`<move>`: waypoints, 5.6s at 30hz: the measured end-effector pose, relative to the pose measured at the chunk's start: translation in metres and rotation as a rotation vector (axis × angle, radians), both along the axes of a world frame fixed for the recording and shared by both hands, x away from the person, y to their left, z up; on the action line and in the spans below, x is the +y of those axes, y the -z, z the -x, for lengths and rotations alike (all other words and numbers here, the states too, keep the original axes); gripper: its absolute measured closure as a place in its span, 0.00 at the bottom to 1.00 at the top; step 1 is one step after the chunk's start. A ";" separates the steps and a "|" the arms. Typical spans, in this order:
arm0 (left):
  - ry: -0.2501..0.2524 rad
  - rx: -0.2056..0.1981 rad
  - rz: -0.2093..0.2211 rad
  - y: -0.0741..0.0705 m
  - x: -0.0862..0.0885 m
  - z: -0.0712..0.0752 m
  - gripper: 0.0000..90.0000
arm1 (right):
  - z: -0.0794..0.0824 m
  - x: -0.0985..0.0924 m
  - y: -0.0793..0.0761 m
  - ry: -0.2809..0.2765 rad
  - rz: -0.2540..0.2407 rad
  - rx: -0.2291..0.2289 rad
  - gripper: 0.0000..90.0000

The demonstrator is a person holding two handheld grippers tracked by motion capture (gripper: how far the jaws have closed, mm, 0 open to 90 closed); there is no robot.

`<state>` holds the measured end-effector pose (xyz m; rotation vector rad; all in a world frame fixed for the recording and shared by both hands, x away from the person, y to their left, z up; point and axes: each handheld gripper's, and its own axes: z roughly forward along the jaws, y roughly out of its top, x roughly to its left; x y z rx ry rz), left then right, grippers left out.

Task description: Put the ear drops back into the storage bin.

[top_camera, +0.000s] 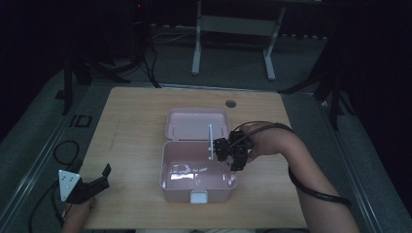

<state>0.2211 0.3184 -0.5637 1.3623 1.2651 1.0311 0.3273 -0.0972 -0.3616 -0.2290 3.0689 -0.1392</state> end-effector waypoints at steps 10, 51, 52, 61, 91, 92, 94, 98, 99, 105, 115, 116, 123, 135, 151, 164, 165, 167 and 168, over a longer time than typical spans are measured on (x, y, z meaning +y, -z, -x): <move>0.004 -0.002 -0.002 0.000 0.000 0.000 0.02 | 0.000 0.020 0.010 -0.027 0.013 0.014 0.66; 0.007 -0.001 -0.013 0.000 -0.001 0.000 0.02 | -0.007 0.040 0.113 -0.078 0.163 0.109 0.66; 0.007 -0.001 -0.013 0.000 -0.001 0.000 0.02 | -0.007 0.040 0.113 -0.078 0.163 0.109 0.66; 0.009 0.001 -0.011 0.000 -0.001 0.000 0.02 | -0.010 0.038 0.124 -0.060 0.157 0.113 0.66; 0.009 0.000 -0.010 0.000 -0.001 0.000 0.02 | -0.012 0.034 0.096 -0.026 0.084 0.083 0.50; 0.009 0.001 -0.011 0.000 -0.001 0.000 0.02 | -0.012 0.033 0.092 -0.023 0.074 0.082 0.48; 0.009 0.001 -0.011 0.000 -0.001 0.000 0.02 | -0.012 0.032 0.085 -0.022 0.056 0.069 0.47; 0.009 0.001 -0.011 0.000 -0.001 0.000 0.02 | -0.013 0.029 0.068 -0.005 0.010 0.048 0.36; 0.008 0.001 -0.010 0.000 -0.001 0.000 0.02 | -0.014 0.028 0.063 0.004 -0.008 0.048 0.32; 0.007 0.003 -0.009 0.000 -0.001 0.000 0.02 | -0.013 0.017 0.042 0.017 -0.052 0.030 0.23; 0.006 0.003 -0.010 0.000 -0.001 0.000 0.02 | -0.012 0.001 0.023 0.052 -0.124 0.005 0.15; 0.006 0.003 -0.009 0.000 -0.001 0.000 0.02 | -0.012 -0.001 0.023 0.055 -0.127 -0.003 0.15; 0.005 0.003 -0.010 0.000 -0.001 0.000 0.02 | -0.018 -0.018 0.015 0.117 -0.176 -0.007 0.15; 0.004 0.002 -0.013 0.000 -0.001 0.000 0.02 | -0.022 -0.064 0.014 0.206 -0.221 -0.041 0.16; 0.002 0.003 -0.010 0.000 -0.001 0.000 0.02 | -0.034 -0.114 0.064 0.358 -0.313 -0.033 0.15; 0.001 0.004 -0.011 0.000 -0.002 -0.001 0.02 | -0.055 -0.172 0.121 0.638 -0.453 -0.097 0.15; 0.000 0.004 -0.011 0.000 -0.002 -0.001 0.02 | -0.054 -0.175 0.124 0.658 -0.459 -0.115 0.15; 0.000 0.004 -0.011 0.000 -0.002 -0.001 0.02 | -0.054 -0.181 0.132 0.694 -0.461 -0.157 0.15; 0.000 0.004 -0.012 0.000 -0.002 0.000 0.02 | -0.053 -0.184 0.135 0.707 -0.459 -0.174 0.15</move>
